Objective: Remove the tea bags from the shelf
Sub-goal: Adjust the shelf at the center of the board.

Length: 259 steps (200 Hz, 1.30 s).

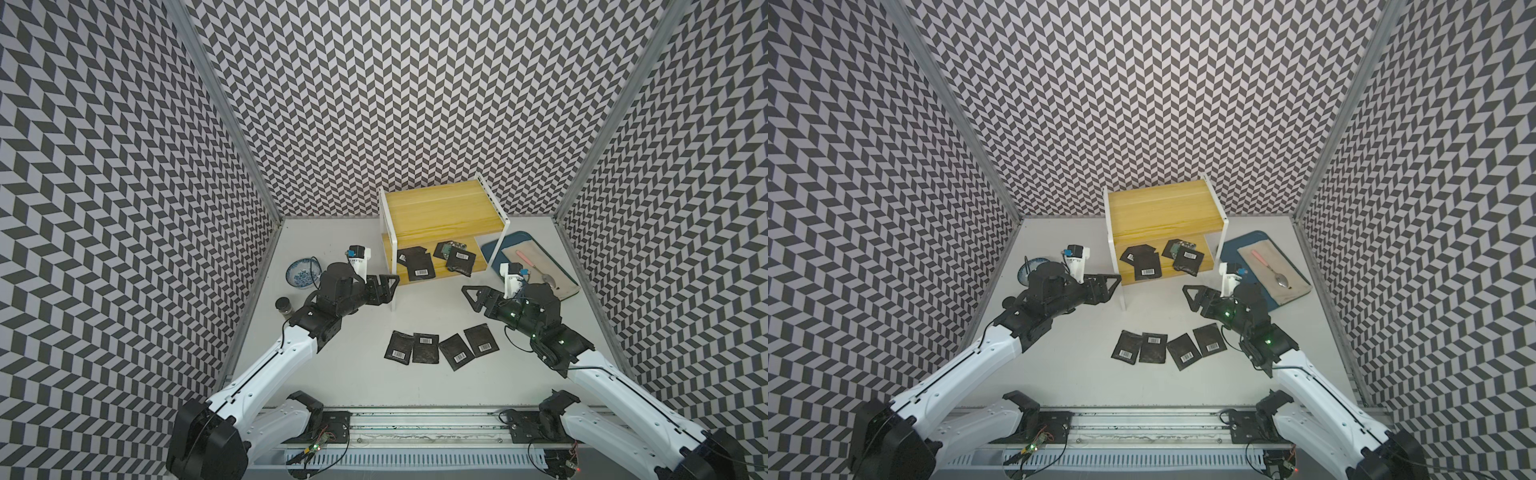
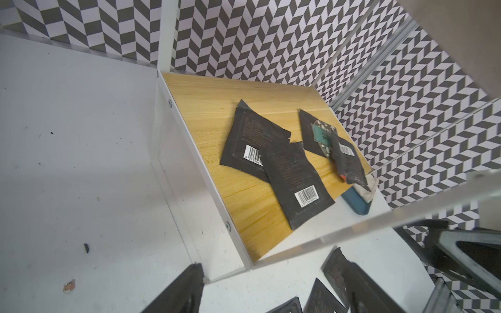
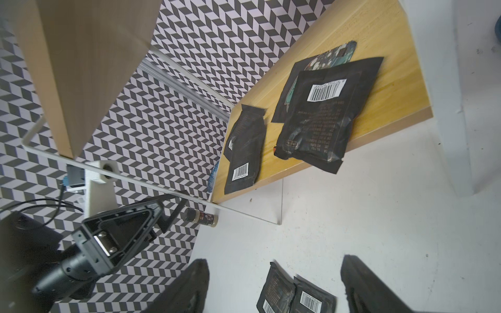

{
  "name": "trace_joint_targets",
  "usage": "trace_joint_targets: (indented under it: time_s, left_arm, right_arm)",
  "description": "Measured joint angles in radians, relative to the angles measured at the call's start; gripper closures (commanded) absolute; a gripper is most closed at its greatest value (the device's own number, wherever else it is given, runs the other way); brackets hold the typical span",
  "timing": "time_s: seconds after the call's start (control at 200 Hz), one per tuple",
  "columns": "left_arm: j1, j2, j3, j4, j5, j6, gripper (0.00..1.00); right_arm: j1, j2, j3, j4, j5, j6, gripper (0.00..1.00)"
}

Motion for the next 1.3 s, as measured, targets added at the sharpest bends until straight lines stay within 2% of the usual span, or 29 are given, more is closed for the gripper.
trace_joint_targets:
  time_s: [0.165, 0.32, 0.586, 0.836, 0.986, 1.297]
  left_arm:
    - [-0.005, 0.039, 0.006, 0.032, -0.051, 0.003, 0.16]
    - [-0.011, 0.057, 0.013, 0.046, -0.082, 0.011, 0.22]
    - [-0.003, 0.061, 0.017, 0.047, -0.122, 0.025, 0.27]
    - [0.028, 0.060, 0.028, 0.045, -0.120, 0.029, 0.28]
    - [0.028, 0.060, 0.029, 0.046, -0.113, 0.028, 0.29]
    - [0.031, 0.061, 0.029, 0.050, -0.095, 0.024, 0.30]
  right_arm:
    - [-0.031, 0.035, 0.000, 0.061, -0.025, 0.069, 0.22]
    - [-0.075, 0.081, 0.000, 0.110, -0.055, 0.127, 0.29]
    - [-0.105, 0.158, 0.000, 0.210, -0.105, 0.208, 0.34]
    - [-0.107, 0.271, 0.019, 0.256, -0.175, 0.240, 0.35]
    - [-0.107, 0.307, 0.019, 0.296, -0.201, 0.276, 0.39]
    - [-0.111, 0.320, 0.019, 0.378, -0.174, 0.385, 0.44]
